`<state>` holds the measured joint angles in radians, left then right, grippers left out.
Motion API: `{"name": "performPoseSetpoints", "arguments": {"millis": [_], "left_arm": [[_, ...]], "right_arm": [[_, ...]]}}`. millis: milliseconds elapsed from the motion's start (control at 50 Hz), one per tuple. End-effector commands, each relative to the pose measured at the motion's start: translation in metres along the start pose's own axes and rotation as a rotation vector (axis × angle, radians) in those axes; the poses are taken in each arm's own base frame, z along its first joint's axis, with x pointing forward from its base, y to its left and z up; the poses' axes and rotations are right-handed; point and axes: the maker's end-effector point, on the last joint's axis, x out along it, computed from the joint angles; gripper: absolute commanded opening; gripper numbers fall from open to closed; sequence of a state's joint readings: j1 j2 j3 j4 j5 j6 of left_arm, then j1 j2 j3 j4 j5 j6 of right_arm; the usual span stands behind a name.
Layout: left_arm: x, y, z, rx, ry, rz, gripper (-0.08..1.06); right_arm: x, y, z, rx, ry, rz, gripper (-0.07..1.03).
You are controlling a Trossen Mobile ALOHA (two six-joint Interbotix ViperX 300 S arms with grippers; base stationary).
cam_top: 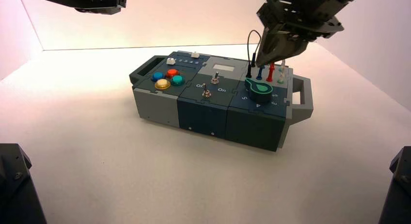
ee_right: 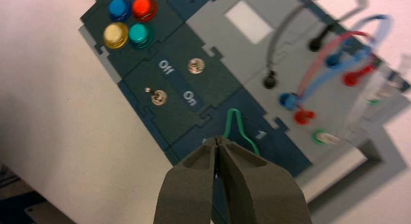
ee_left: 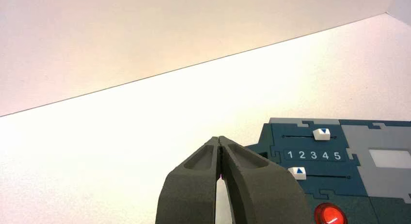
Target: Turn the knob to position 2.
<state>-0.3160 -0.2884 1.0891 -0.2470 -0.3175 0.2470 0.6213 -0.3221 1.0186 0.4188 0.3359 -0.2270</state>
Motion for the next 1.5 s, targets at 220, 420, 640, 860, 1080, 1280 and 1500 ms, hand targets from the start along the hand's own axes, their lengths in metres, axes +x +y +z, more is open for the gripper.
{"name": "performPoseSetpoints", "arguments": {"millis": [220, 420, 640, 860, 1080, 1280, 1500], "left_arm": [[-0.001, 0.001, 0.011, -0.004, -0.035, 0.004, -0.03], [-0.001, 0.001, 0.012, -0.004, -0.036, 0.004, -0.03], [-0.001, 0.001, 0.011, -0.004, -0.035, 0.004, -0.03], [-0.001, 0.001, 0.011, -0.004, -0.035, 0.004, -0.03], [-0.001, 0.001, 0.011, -0.003, -0.033, 0.004, -0.03], [-0.002, 0.001, 0.011, -0.004, -0.036, 0.004, -0.03], [-0.002, 0.001, 0.010, -0.004, -0.033, 0.004, -0.03]], "right_arm": [[0.015, 0.005, 0.012, 0.004, 0.001, 0.003, -0.02], [0.023, 0.001, 0.016, 0.007, -0.015, -0.014, -0.02], [0.028, 0.002, 0.022, 0.001, -0.014, -0.016, -0.02], [0.037, -0.001, 0.023, -0.001, -0.005, -0.026, -0.02], [0.044, -0.003, 0.026, -0.009, 0.001, -0.036, -0.02], [0.043, -0.005, 0.031, -0.017, -0.014, -0.042, -0.02], [0.043, -0.010, 0.033, -0.016, -0.017, -0.050, -0.02]]}}
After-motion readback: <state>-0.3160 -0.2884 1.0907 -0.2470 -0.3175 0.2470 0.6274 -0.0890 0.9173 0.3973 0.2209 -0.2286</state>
